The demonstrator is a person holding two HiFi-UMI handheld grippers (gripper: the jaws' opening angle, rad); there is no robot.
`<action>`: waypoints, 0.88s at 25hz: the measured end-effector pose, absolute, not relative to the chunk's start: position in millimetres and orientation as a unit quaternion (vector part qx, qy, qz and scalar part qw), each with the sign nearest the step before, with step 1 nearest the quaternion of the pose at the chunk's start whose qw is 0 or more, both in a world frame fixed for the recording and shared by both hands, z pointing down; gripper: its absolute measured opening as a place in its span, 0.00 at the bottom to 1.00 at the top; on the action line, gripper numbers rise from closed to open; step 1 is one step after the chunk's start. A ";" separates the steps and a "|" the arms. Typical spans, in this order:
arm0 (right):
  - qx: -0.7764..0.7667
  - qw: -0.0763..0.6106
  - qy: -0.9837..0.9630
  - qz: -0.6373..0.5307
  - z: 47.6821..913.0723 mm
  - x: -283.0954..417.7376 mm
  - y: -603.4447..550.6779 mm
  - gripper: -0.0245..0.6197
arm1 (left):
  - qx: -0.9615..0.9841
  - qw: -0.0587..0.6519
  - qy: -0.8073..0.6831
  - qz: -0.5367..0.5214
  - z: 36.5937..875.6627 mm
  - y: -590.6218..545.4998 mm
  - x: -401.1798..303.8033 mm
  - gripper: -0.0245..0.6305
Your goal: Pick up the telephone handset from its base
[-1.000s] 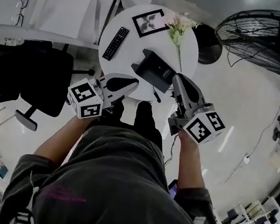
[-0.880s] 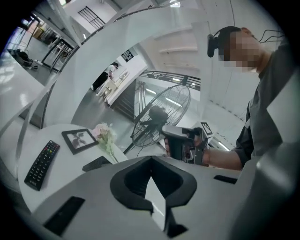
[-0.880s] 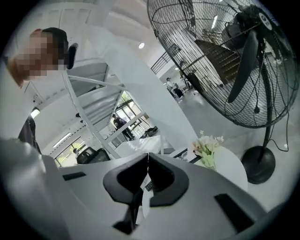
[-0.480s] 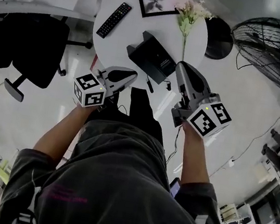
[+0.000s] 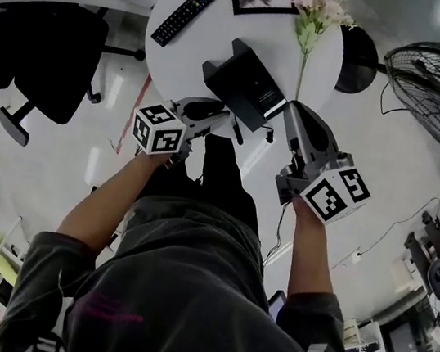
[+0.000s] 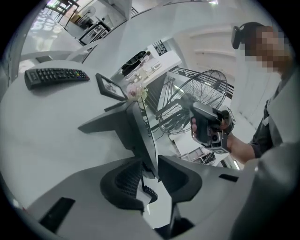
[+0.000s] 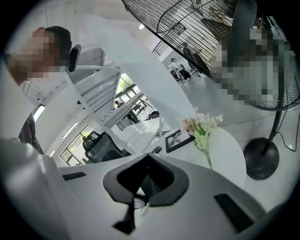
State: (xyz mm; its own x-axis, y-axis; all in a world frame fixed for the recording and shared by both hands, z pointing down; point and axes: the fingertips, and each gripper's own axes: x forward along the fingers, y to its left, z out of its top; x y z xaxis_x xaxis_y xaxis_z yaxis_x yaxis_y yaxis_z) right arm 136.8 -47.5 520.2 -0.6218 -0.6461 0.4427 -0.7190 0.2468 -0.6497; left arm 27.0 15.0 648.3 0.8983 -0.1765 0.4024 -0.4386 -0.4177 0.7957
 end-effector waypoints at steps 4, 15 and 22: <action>0.432 0.050 -0.788 0.435 528.3 137.4 -44.3 0.07 | 0.823 0.525 -0.176 0.124 658.6 16.4 33.9 0.25; 0.437 0.054 -0.778 0.449 543.8 145.2 -34.4 0.07 | 0.814 0.539 -0.181 0.116 667.7 2.9 46.1 0.24; 0.442 0.048 -0.773 0.453 544.7 149.2 -32.2 0.07 | 0.811 0.545 -0.175 0.119 668.4 3.7 47.0 0.21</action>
